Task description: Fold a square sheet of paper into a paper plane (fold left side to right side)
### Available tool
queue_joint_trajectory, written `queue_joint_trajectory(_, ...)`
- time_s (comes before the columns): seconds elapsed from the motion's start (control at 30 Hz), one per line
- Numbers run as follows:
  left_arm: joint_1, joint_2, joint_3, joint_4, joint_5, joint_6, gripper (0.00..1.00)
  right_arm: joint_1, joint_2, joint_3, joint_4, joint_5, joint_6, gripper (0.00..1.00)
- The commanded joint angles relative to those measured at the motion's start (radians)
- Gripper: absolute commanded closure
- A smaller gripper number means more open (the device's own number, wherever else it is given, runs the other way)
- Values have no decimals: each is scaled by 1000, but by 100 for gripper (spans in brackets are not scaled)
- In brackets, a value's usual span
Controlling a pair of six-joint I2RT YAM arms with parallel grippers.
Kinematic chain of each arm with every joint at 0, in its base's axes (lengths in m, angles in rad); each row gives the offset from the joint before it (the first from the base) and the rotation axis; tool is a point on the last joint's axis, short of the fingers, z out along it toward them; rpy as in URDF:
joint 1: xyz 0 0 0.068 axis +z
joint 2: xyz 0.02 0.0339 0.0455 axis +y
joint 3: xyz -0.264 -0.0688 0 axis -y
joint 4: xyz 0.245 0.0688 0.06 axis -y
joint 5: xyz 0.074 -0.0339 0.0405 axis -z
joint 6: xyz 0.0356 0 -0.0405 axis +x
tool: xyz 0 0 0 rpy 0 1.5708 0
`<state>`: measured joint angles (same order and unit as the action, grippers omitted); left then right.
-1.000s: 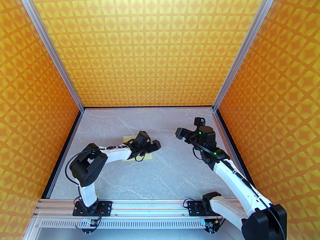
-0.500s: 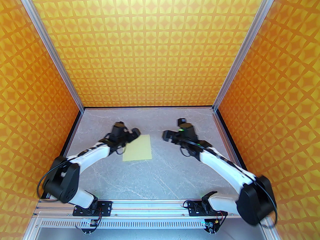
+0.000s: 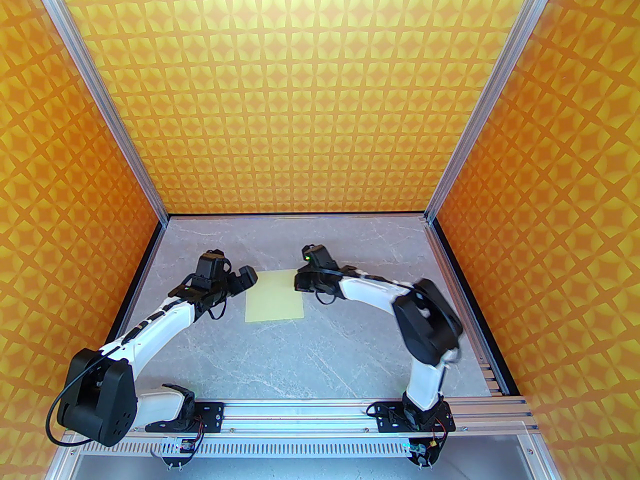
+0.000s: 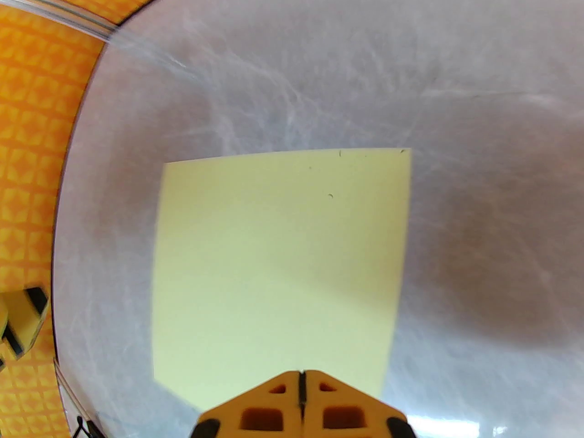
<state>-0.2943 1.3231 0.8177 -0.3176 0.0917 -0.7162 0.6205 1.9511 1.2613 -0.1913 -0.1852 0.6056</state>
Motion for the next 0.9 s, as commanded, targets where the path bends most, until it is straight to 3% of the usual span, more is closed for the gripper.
queue_joint_trajectory(0.0,-6,17,-17,-23,-24,19,1,13,69,82,-55,-9,-7,100)
queue_joint_trajectory(0.2,-27,80,5,-22,-24,10,1,13,148,111,-106,56,-27,100)
queue_joint_trajectory(0.43,-64,196,69,-14,-14,17,1,13,110,5,-126,154,-50,100)
queue_joint_trajectory(0.87,-130,431,198,-8,17,28,16,12,22,-95,-85,168,-50,100)
